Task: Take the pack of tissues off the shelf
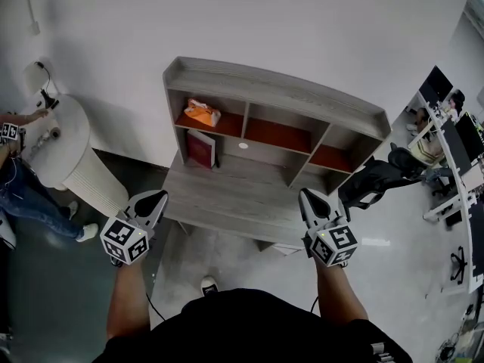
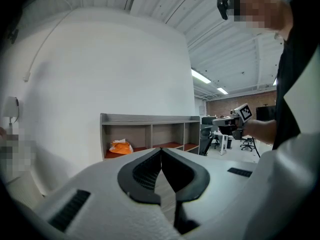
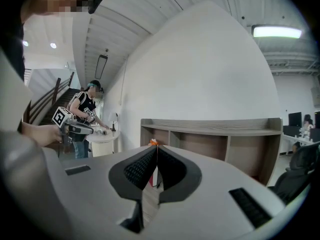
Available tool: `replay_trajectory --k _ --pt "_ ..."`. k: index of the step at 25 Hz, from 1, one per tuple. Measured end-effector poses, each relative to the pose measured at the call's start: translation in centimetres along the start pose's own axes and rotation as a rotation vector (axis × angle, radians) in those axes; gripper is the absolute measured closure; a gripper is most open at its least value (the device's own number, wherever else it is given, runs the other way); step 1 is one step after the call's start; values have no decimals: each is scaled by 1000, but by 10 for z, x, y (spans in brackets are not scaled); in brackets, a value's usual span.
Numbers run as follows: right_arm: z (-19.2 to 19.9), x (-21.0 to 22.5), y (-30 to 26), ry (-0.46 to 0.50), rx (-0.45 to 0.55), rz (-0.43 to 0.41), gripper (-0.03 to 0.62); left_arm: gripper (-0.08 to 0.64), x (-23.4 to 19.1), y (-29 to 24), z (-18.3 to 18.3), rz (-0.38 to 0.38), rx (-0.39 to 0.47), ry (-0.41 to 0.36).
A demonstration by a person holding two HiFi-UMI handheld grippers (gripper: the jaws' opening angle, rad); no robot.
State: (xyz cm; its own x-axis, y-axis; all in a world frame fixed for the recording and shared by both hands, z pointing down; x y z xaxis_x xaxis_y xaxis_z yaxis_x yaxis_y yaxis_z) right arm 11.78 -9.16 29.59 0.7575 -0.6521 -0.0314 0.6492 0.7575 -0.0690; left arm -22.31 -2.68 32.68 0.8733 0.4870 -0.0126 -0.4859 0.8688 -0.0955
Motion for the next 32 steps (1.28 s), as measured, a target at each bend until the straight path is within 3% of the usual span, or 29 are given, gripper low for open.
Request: replay_trajectory --k 7,16,24,32 --pt "6 -8 -7 8 -33 7 583 541 -2 3 16 35 -22 15" --pt "2 -28 -51 19 -43 34 583 541 -52 6 27 56 -19 33" --pt "2 -53 -113 33 -48 39 583 541 -108 18 21 45 57 12" --pt "7 -66 -145 68 -74 27 583 541 -110 8 25 78 60 1"
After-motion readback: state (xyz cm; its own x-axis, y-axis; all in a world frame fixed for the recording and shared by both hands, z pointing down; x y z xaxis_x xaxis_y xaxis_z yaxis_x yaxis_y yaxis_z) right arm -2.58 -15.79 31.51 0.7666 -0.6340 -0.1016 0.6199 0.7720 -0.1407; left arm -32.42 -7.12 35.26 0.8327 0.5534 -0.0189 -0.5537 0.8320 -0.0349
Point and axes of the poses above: the fingertips, and each gripper's own axes: y backward along the fingers, x to its right, z out of its underside, the point moved 1 cm from there along y, backward along the fingers, and after that the axes turned 3 degrees about x, right-handed, at the moved point
